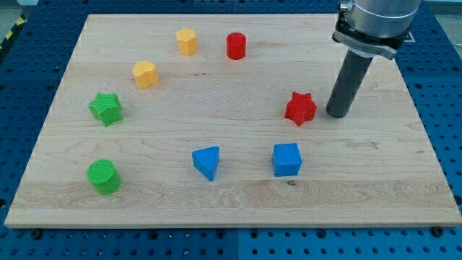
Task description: Move the red star below the red circle
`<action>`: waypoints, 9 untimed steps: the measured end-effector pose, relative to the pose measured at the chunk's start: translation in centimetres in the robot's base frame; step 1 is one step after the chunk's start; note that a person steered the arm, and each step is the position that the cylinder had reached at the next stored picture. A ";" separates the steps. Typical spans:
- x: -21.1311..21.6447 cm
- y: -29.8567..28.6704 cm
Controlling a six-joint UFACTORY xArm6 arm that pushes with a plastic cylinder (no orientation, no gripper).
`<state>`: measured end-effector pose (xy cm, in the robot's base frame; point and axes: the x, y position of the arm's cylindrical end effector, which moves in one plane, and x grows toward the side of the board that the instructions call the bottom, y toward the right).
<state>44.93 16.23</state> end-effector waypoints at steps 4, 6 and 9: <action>2.4 -4.5; 1.7 -6.5; -1.1 -3.4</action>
<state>43.79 12.80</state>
